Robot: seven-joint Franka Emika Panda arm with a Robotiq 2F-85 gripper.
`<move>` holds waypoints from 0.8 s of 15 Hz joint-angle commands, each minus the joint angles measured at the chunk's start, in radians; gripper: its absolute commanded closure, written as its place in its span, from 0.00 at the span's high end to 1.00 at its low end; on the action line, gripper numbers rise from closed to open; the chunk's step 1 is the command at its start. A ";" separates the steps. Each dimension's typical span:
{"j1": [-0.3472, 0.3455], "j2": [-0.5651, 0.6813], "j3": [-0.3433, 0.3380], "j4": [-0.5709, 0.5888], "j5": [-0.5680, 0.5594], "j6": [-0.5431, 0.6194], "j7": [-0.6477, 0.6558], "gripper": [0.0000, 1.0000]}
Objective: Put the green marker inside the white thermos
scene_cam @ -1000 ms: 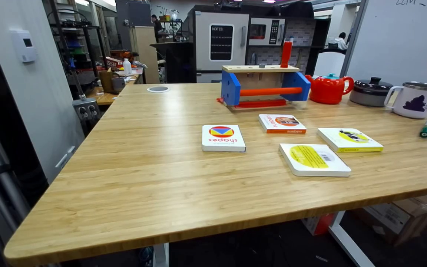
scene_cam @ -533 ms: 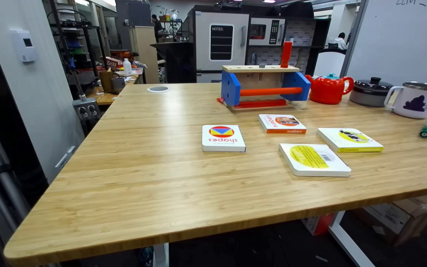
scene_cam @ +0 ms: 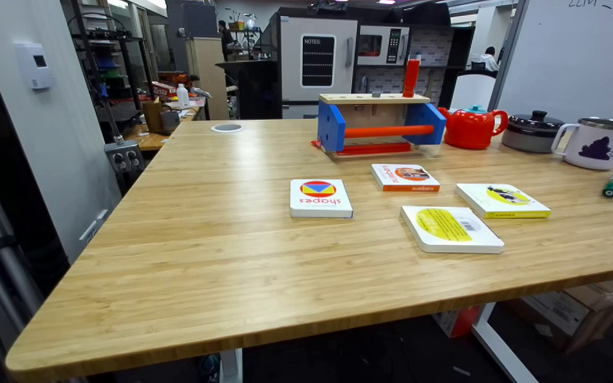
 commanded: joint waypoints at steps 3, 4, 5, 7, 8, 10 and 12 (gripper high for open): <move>-0.017 0.018 0.022 0.001 -0.027 0.020 0.285 1.00; -0.016 0.023 0.025 0.002 -0.025 0.009 0.337 1.00; -0.016 0.030 0.027 0.005 -0.020 -0.001 0.395 1.00; -0.019 0.042 0.029 0.011 -0.017 -0.016 0.515 1.00; -0.020 0.049 0.028 0.015 -0.012 -0.024 0.568 1.00; -0.020 0.064 0.022 0.023 -0.010 -0.031 0.678 1.00; -0.021 0.071 0.018 0.030 -0.005 -0.034 0.765 1.00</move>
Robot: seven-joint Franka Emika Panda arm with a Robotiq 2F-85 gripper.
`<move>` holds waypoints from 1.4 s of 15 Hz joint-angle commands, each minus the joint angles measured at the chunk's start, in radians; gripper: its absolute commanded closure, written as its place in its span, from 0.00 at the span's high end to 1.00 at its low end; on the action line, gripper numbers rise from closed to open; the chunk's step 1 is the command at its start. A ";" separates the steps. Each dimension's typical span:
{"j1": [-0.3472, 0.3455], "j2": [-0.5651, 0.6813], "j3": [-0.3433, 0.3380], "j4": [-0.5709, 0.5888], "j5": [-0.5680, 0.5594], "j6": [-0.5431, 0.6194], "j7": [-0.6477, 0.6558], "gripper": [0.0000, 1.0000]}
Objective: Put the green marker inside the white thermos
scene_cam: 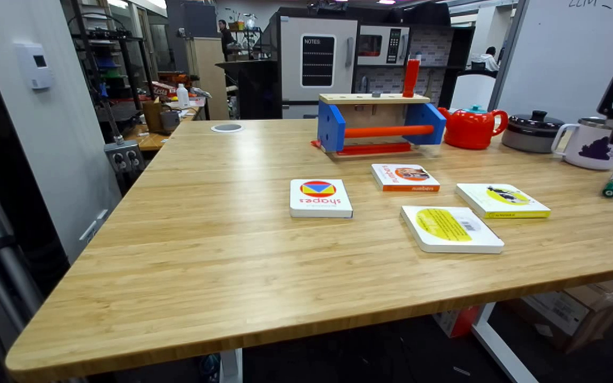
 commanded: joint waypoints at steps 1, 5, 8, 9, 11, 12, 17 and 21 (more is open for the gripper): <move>-0.014 0.025 0.004 0.039 0.016 -0.040 0.131 1.00; -0.009 0.011 0.002 0.013 0.006 -0.008 0.113 1.00; -0.009 0.011 0.003 0.012 0.006 -0.007 0.113 1.00; -0.009 0.011 0.003 0.012 0.006 -0.007 0.113 1.00; -0.010 0.017 0.001 0.019 0.011 -0.013 0.118 1.00; -0.011 0.020 0.001 0.021 0.008 -0.010 0.127 1.00; -0.011 0.035 -0.002 0.037 0.008 -0.003 0.147 1.00; -0.011 0.069 -0.004 0.060 0.007 -0.002 0.147 1.00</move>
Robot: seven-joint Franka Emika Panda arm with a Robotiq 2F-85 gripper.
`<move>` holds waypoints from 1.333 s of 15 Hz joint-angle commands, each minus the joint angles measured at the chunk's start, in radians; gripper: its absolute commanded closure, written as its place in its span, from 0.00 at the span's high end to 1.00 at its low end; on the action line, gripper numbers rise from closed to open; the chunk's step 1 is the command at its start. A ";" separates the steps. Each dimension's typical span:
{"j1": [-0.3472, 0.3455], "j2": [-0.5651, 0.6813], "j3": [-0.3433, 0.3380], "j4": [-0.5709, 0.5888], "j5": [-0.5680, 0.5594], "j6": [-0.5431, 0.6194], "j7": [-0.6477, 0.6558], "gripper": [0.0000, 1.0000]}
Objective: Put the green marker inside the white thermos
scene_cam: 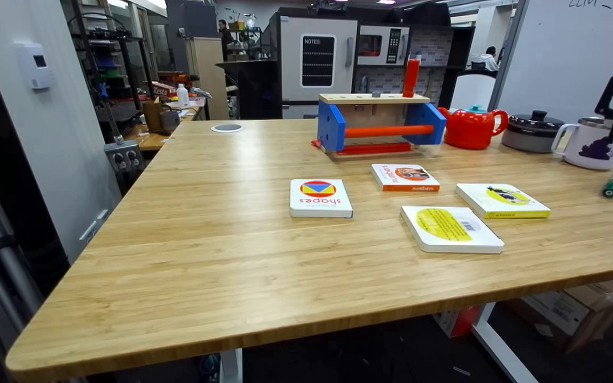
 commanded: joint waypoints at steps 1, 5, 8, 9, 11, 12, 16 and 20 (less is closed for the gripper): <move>-0.009 0.061 0.001 0.044 -0.006 0.007 0.021 1.00; -0.006 0.138 -0.016 0.091 -0.007 0.003 0.033 1.00; -0.003 0.185 -0.034 0.131 -0.011 -0.001 0.043 1.00; -0.002 0.198 -0.040 0.143 -0.011 -0.002 0.045 1.00; -0.001 0.218 -0.050 0.164 -0.009 -0.004 0.049 1.00; 0.000 0.226 -0.053 0.173 -0.006 -0.004 0.051 1.00; -0.002 0.250 -0.062 0.188 0.014 -0.007 0.041 1.00; -0.004 0.258 -0.067 0.174 0.023 -0.004 0.038 1.00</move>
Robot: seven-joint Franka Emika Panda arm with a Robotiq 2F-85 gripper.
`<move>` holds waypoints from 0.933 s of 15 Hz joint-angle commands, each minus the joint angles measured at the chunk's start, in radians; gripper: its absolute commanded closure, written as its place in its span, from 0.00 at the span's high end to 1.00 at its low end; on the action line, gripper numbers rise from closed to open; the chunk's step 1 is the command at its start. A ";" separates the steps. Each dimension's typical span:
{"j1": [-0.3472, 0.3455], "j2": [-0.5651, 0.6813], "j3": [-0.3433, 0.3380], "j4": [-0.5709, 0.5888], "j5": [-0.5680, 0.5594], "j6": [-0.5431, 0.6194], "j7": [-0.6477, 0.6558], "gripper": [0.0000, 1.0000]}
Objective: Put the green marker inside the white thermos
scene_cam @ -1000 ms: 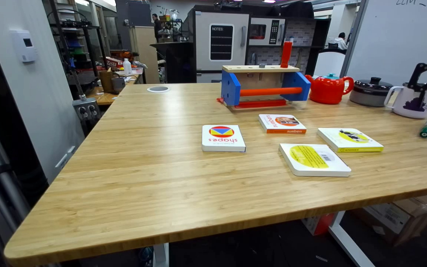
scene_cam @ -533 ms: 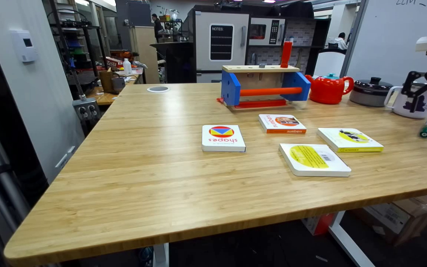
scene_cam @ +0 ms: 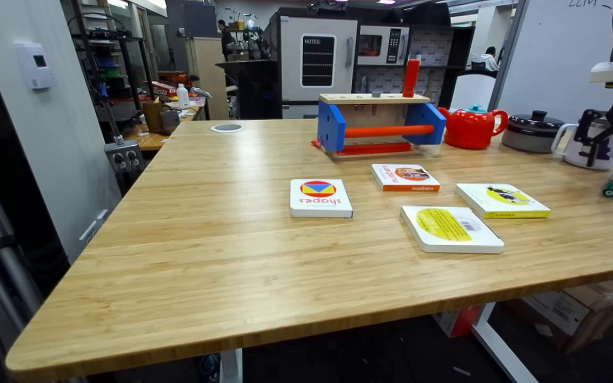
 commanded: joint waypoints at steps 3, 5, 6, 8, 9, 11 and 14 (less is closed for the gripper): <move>-0.005 0.016 -0.012 0.001 0.031 -0.009 0.000 1.00; -0.006 0.017 -0.016 -0.001 0.035 -0.009 -0.003 1.00; -0.006 0.016 -0.017 -0.002 0.039 -0.010 -0.005 1.00; -0.006 0.016 -0.018 -0.004 0.040 -0.009 -0.008 1.00; -0.005 0.016 -0.018 -0.005 0.041 -0.009 -0.010 1.00; -0.006 0.022 -0.017 -0.004 0.044 -0.008 -0.014 1.00; -0.006 0.038 -0.015 0.003 0.048 -0.006 -0.024 1.00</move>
